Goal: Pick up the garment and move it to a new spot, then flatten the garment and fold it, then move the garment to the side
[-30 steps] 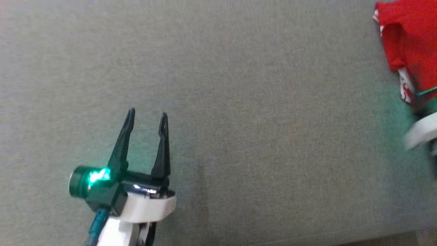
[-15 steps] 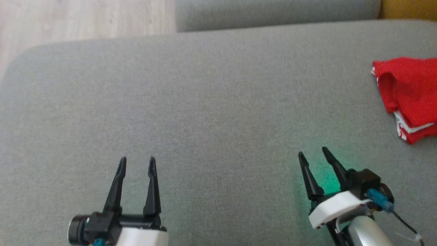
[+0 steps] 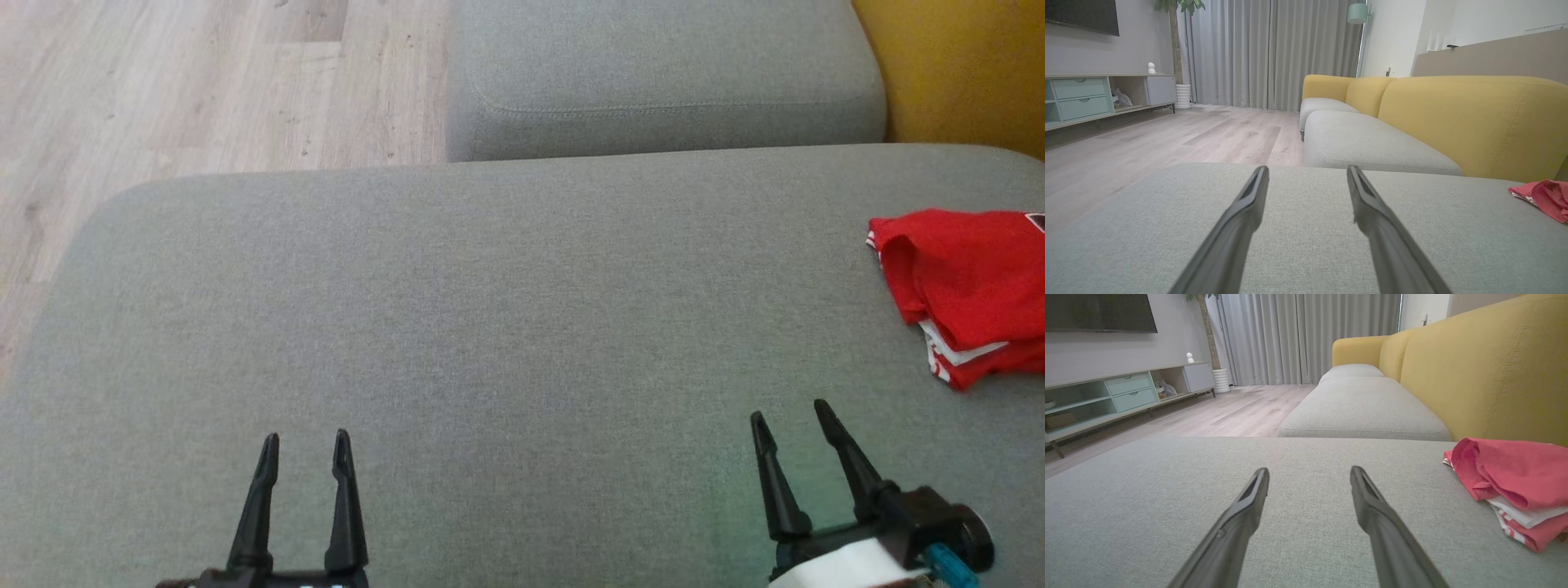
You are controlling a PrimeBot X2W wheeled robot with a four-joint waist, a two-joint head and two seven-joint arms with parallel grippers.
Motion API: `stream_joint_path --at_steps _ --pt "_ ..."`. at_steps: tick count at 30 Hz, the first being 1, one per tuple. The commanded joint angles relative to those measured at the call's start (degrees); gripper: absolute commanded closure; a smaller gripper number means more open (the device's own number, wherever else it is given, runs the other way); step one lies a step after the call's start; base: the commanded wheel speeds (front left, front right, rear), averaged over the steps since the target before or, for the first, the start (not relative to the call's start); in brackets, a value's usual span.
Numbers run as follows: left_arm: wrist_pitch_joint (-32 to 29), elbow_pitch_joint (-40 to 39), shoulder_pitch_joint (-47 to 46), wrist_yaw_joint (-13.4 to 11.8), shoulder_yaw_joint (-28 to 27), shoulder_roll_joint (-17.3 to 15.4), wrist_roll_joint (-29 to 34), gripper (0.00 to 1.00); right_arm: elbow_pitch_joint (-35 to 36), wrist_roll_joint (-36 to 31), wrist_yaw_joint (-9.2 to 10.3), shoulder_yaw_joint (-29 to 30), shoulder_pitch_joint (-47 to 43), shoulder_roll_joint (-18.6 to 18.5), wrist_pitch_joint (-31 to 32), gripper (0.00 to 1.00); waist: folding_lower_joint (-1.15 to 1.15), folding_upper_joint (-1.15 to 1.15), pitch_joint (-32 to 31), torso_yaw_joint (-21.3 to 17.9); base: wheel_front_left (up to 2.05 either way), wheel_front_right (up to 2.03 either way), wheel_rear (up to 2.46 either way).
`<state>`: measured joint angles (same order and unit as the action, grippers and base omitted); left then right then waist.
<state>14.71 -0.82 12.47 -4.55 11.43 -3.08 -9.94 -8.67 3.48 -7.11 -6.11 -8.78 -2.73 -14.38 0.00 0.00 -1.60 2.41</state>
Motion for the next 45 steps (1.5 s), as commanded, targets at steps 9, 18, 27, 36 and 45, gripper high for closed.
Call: stream_joint_path --at_steps 9,18,27,36,45 --pt "0.29 -2.54 -0.72 -0.11 -2.68 0.20 1.19 0.00 2.83 -0.33 -0.37 -1.11 0.96 -0.16 -0.62 0.00 0.00 0.00 -1.03 -0.04 0.00 0.00 0.00" --pt "0.29 -2.26 -0.80 0.31 -3.18 0.20 1.93 0.00 2.85 0.05 -0.37 -0.76 0.95 -0.16 -0.62 0.00 0.00 0.00 -1.14 0.06 0.00 0.00 0.00" --pt "-0.10 3.54 1.43 0.06 -0.96 0.00 0.60 1.00 -3.13 0.79 0.02 0.36 -0.76 0.05 0.34 1.00 0.01 0.00 -1.08 -0.02 0.00 0.00 0.00" --pt "-1.07 4.07 0.25 0.74 -1.60 -0.38 -5.22 1.00 -3.24 6.97 -0.01 0.66 0.24 -0.38 1.27 1.00 0.01 0.00 -0.89 -0.18 0.00 0.00 0.00" --pt "-2.22 5.19 -1.33 1.71 -2.32 -0.73 -11.65 1.00 -3.47 13.76 -0.04 1.04 1.43 -0.76 2.36 1.00 0.01 0.00 -0.69 -0.35 0.00 0.00 0.00"
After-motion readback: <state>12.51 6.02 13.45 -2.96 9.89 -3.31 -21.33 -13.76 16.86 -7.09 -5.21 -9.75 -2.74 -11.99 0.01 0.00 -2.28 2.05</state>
